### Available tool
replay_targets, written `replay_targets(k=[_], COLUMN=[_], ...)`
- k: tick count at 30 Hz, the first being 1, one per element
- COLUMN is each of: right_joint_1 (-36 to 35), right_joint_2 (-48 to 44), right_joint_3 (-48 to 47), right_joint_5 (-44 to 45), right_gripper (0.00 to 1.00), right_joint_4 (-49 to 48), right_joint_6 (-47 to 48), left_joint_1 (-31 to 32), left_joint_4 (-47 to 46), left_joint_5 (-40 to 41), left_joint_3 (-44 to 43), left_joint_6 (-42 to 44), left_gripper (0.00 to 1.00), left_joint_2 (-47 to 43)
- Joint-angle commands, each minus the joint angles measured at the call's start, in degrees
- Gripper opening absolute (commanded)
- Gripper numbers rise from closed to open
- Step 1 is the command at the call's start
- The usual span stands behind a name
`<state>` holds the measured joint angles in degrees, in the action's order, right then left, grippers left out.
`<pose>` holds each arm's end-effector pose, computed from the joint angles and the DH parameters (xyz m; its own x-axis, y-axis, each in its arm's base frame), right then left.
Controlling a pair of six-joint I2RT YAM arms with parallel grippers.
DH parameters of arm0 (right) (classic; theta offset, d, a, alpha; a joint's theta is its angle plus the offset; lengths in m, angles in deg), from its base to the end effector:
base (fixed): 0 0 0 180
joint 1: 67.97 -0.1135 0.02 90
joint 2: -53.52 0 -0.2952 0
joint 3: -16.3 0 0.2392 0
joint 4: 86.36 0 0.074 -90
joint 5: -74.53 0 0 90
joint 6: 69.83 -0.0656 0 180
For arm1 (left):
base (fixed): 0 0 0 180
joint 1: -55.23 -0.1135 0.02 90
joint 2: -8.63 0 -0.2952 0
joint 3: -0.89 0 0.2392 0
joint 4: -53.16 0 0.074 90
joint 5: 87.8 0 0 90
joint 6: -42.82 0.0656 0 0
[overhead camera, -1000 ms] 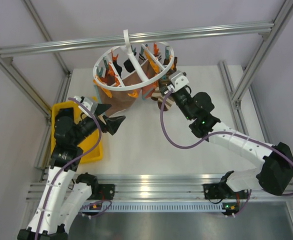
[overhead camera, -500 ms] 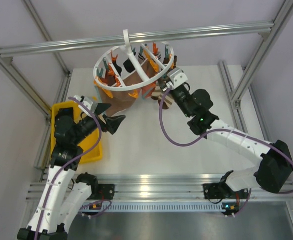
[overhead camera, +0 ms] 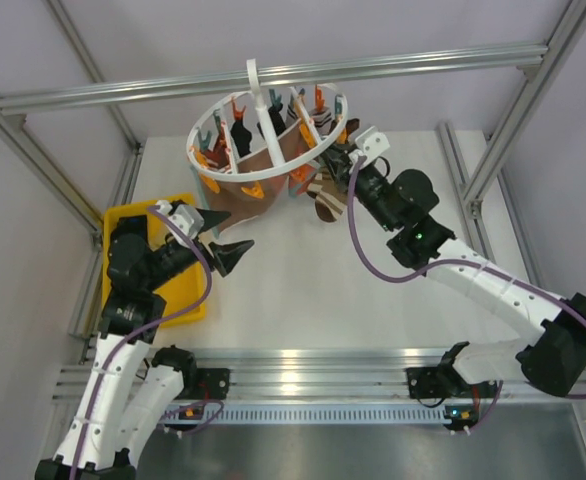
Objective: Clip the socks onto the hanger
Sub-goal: Open the clamp at the hanger.
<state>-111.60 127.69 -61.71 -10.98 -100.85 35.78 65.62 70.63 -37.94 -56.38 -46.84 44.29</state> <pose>0.2283 0.2105 0.4574 0.3899 0.0010 -0.9209 -0.5495 0.8027 -0.2317 0.1167 -0.0644 0.3827 0.0756 -0.0092 -0.9971 0.7699 0.6360 0.0525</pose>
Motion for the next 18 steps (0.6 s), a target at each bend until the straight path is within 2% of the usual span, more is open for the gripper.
replay_targets(k=[1, 5, 7, 12, 15, 16, 18], right_joint_1=[-0.1, -0.1, 0.0, 0.7, 0.9, 1.1, 1.6], right_joint_2=[-2.4, -2.7, -2.3, -1.4, -1.6, -1.5, -1.7], right_joint_3=[-3.1, -4.5, -5.2, -7.6, -7.9, -7.9, -7.9], right_joint_5=[-6.7, -8.9, -9.3, -11.8, -12.0, -11.9, -11.6], right_gripper=[0.00, 0.00, 0.00, 0.00, 0.00, 0.00, 0.00], right_joint_4=[8.4, 13.2, 14.6, 17.7, 18.4, 18.6, 19.1], right_joint_6=[-8.9, -15.0, -19.6, -26.0, -26.8, -27.0, -28.0], left_joint_1=[0.5, 3.4, 6.7, 17.4, 19.0, 19.0, 19.0], left_joint_4=[-3.2, -4.8, -6.3, -8.3, -6.5, -4.0, 2.0], left_joint_5=[-6.3, -4.6, -1.2, 12.9, 23.1, 27.6, 31.4], left_joint_3=[-1.2, -2.0, -2.2, -1.8, -1.5, -1.8, -1.9], left_joint_6=[3.5, 4.2, 4.5, 6.7, 0.5, -0.2, -6.5], left_gripper=[0.81, 0.79, 0.78, 0.78, 0.75, 0.75, 0.75], left_joint_2=[0.5, 1.9, 2.7, 3.7, 3.2, 3.0, 0.9])
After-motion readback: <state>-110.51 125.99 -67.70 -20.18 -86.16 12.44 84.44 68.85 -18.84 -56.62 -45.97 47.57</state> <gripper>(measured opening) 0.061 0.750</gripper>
